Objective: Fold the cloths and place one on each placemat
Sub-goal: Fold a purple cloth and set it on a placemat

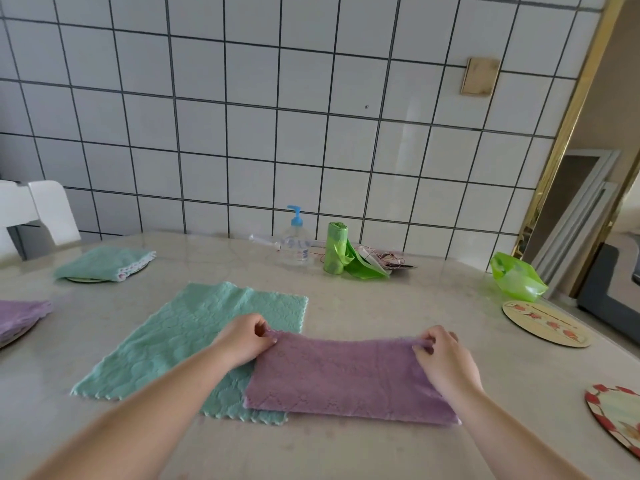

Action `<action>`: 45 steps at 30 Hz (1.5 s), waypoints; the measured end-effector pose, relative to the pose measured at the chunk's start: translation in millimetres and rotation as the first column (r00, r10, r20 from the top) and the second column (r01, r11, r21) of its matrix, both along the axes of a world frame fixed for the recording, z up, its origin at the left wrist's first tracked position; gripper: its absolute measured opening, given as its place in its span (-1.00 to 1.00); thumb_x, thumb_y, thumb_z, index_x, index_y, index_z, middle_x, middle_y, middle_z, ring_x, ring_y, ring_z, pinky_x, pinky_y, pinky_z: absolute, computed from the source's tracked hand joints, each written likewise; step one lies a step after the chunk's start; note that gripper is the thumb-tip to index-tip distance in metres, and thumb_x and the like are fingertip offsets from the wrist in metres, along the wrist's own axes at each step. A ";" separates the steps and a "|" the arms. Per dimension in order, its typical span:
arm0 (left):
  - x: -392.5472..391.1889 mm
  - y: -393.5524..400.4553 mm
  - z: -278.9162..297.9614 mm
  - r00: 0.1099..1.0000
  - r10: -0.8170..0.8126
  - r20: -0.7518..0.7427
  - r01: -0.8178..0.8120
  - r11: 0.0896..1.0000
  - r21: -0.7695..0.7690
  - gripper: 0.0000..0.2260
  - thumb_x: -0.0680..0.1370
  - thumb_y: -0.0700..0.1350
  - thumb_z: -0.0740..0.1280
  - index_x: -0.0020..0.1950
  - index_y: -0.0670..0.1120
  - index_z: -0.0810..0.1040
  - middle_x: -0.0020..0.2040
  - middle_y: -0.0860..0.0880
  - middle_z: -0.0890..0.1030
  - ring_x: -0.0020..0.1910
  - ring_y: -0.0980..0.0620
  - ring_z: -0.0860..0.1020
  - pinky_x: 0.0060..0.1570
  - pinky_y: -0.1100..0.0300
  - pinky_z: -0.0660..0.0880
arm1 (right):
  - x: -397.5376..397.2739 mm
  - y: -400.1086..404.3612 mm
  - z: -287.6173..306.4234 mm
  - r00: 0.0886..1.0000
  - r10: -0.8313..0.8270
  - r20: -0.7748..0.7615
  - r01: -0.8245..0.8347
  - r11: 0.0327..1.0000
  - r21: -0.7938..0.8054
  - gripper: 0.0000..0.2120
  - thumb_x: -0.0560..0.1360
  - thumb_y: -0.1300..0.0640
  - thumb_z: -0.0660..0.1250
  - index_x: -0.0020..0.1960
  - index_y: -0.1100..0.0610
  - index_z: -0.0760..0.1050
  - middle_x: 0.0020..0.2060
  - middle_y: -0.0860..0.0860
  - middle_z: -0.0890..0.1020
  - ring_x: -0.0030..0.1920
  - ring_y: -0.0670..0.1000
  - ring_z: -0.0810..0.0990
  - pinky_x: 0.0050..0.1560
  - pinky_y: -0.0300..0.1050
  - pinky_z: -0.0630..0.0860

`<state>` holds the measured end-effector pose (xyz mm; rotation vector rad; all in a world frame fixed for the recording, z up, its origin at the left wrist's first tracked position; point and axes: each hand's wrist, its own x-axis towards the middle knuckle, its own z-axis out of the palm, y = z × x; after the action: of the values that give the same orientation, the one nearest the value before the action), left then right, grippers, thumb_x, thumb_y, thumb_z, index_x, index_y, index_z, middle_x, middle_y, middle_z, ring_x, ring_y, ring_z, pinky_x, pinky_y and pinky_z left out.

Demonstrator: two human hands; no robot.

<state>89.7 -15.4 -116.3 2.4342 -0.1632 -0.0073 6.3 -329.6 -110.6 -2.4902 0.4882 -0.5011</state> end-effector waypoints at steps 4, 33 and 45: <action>-25.0 -23.1 6.1 0.947 -0.036 0.318 -0.035 0.976 0.215 -0.68 0.52 -0.08 0.28 0.27 -0.01 0.45 0.24 0.04 0.43 0.21 0.07 0.42 0.23 0.14 0.35 | 0.7 21.9 5.5 0.989 0.111 -0.096 -0.135 0.944 -0.302 -0.56 0.53 -0.01 0.22 0.39 -0.02 0.30 0.45 -0.02 0.24 0.43 0.04 0.22 0.40 0.01 0.19; -109.1 -59.5 9.1 0.592 -0.716 0.370 0.330 0.634 0.700 -0.88 0.42 0.02 0.29 -0.28 0.03 0.56 -0.34 0.09 0.53 -0.38 0.08 0.55 -0.44 0.28 0.45 | -3.7 64.8 0.6 0.901 0.352 -0.252 -0.415 0.868 -0.273 -0.60 0.58 0.08 0.05 0.41 -0.01 0.29 0.44 -0.12 0.28 0.45 -0.07 0.19 0.46 0.15 -0.07; -118.5 -61.8 -4.7 0.697 -0.668 0.260 0.394 0.659 0.641 -0.92 0.39 -0.04 0.33 -0.22 0.02 0.61 -0.31 0.05 0.53 -0.41 -0.01 0.56 -0.50 0.24 0.51 | 46.6 90.7 -0.3 0.893 0.320 -0.317 -0.395 0.895 -0.208 -0.84 0.51 0.03 0.26 0.00 -0.01 0.60 0.02 -0.02 0.62 0.06 0.07 0.55 0.10 -0.01 0.50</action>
<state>-28.8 -77.2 -120.9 2.7882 -1.3071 0.3259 52.9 -238.9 -110.9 -2.8416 0.0458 -0.0716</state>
